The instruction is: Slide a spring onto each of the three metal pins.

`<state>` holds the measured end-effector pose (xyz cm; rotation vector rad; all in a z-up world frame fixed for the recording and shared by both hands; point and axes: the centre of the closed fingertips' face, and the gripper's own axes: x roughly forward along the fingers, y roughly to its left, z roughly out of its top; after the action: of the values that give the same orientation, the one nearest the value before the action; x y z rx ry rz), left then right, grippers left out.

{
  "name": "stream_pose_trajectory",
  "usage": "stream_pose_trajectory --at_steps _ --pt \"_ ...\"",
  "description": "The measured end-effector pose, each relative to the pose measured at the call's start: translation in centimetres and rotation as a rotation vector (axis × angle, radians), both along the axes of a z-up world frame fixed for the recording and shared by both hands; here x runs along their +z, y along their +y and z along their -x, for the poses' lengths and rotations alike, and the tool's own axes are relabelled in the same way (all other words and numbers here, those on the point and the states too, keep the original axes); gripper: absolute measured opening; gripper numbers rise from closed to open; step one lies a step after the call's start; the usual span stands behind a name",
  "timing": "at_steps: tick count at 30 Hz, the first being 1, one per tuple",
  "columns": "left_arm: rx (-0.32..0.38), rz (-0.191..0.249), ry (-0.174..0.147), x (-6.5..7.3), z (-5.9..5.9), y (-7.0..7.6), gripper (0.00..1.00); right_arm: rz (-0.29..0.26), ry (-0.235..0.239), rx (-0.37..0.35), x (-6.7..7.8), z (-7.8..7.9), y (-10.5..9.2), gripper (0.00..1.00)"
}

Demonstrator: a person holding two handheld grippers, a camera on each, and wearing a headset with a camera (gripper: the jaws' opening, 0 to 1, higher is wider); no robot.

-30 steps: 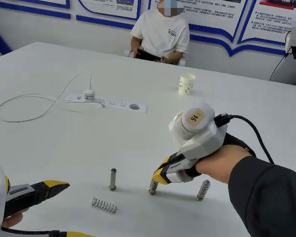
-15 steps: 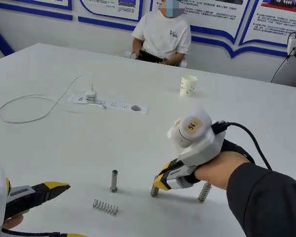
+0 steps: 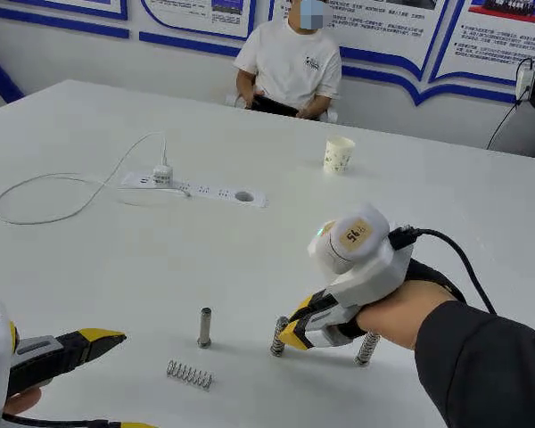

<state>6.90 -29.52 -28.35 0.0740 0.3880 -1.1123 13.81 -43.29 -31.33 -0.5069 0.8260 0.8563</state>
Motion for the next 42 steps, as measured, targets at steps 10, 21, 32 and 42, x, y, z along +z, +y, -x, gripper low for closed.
stream_pose_trajectory --at_steps 10,21,32,42 --pt "-0.002 -0.001 -0.002 0.0 0.0 -0.1 0.81 -0.017 0.001 -0.011 0.0 1.5 -0.5 0.16" --pt "-0.005 -0.002 -0.004 0.1 0.0 -0.1 0.81 -0.046 0.007 -0.006 -0.2 3.2 0.3 0.16" --pt "-0.007 -0.002 -0.006 0.1 0.1 -0.2 0.81 -0.073 0.011 0.021 -0.2 4.0 2.4 0.16" --pt "-0.007 -0.001 -0.006 0.1 0.0 -0.2 0.81 -0.088 0.008 0.055 -0.1 4.0 4.5 0.16"
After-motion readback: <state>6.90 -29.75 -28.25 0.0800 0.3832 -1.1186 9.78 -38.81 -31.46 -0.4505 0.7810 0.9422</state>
